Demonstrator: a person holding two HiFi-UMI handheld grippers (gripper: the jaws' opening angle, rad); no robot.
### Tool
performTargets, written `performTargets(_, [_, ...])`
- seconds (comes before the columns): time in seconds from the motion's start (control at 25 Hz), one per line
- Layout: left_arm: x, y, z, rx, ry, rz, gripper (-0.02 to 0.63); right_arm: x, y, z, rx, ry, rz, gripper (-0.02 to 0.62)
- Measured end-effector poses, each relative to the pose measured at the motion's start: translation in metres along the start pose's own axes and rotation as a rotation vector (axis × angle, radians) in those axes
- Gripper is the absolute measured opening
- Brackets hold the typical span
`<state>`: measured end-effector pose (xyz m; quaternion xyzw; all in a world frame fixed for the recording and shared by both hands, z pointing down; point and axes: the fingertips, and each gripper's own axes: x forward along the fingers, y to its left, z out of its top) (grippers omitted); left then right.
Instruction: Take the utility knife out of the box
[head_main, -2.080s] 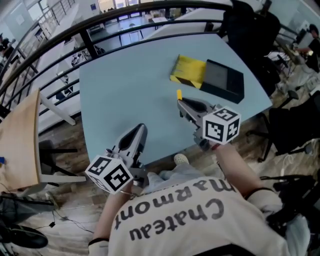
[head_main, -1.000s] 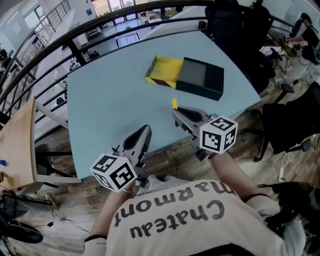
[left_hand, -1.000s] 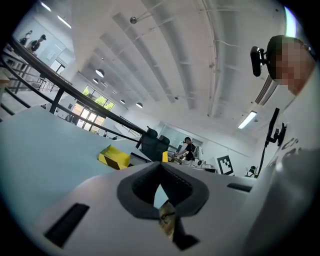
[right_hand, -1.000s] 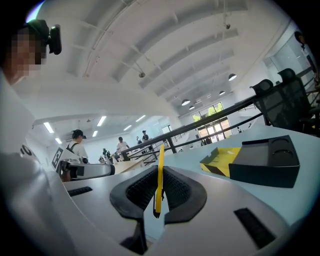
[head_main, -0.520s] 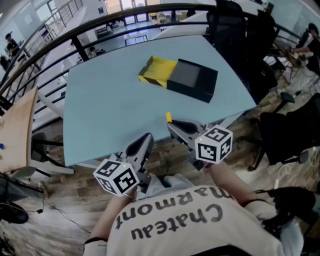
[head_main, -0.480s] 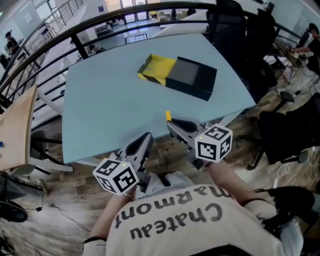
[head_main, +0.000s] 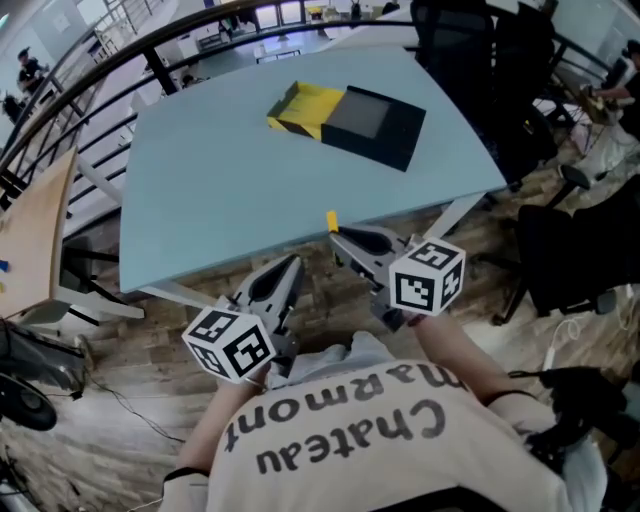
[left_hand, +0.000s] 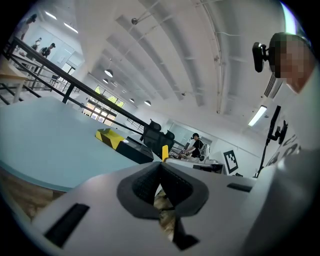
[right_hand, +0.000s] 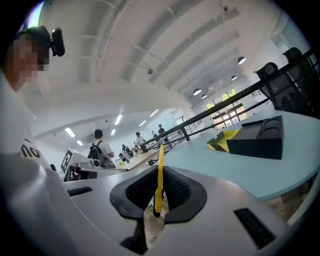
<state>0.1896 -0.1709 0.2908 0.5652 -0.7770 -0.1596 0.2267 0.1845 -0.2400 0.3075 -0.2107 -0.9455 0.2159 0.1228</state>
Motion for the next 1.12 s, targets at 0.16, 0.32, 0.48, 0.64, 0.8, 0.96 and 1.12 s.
performTargets(0.16, [-0.002, -0.011, -0.005, -0.002, -0.014, 0.003, 0.002, -0.013, 0.004, -0.003, -0.045, 0.005, -0.007, 0.052])
performTargets(0.32, [-0.007, -0.023, -0.013, 0.012, -0.016, 0.003, 0.002, -0.02, 0.008, -0.007, -0.086, 0.017, -0.009, 0.052])
performTargets(0.48, [-0.015, -0.022, -0.015, 0.004, -0.042, 0.025, 0.002, -0.024, 0.014, -0.011, -0.069, 0.017, 0.005, 0.052])
performTargets(0.64, [-0.018, -0.026, -0.014, 0.017, -0.042, 0.035, 0.002, -0.025, 0.015, -0.011, -0.075, 0.014, 0.01, 0.052])
performTargets(0.8, [-0.022, -0.028, -0.011, 0.023, -0.045, 0.041, 0.002, -0.024, 0.019, -0.009, -0.079, 0.012, 0.017, 0.052])
performTargets(0.96, [-0.021, -0.029, -0.008, 0.031, -0.046, 0.043, 0.002, -0.023, 0.02, -0.009, -0.082, 0.012, 0.022, 0.052])
performTargets(1.12, [-0.019, -0.028, -0.009, 0.034, -0.05, 0.034, 0.002, -0.023, 0.019, -0.009, -0.085, 0.014, 0.023, 0.052])
